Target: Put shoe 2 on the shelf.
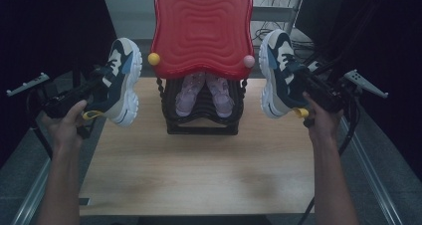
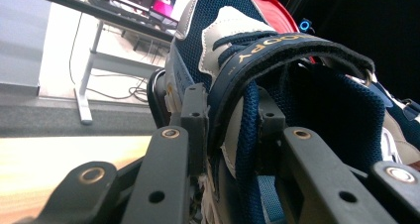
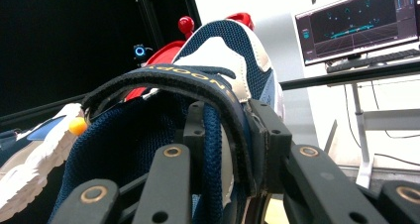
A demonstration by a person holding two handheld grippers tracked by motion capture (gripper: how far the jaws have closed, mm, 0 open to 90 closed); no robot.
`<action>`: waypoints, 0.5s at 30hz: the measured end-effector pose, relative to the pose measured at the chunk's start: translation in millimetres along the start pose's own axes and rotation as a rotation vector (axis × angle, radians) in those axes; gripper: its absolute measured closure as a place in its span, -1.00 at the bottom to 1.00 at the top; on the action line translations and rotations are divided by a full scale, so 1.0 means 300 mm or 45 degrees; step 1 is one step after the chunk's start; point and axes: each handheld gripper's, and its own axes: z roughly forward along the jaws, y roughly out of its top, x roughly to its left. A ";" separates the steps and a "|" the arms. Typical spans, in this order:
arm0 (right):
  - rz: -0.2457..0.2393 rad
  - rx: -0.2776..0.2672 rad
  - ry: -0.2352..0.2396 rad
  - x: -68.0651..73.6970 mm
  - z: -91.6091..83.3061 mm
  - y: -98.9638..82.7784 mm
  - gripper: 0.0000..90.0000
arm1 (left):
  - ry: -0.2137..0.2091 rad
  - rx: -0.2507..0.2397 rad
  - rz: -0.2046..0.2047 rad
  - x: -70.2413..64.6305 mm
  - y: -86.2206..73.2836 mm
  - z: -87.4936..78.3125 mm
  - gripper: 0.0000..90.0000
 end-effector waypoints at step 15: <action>0.000 -0.026 0.013 0.019 0.036 0.064 0.60 | -0.011 -0.023 0.031 -0.044 0.082 0.041 0.62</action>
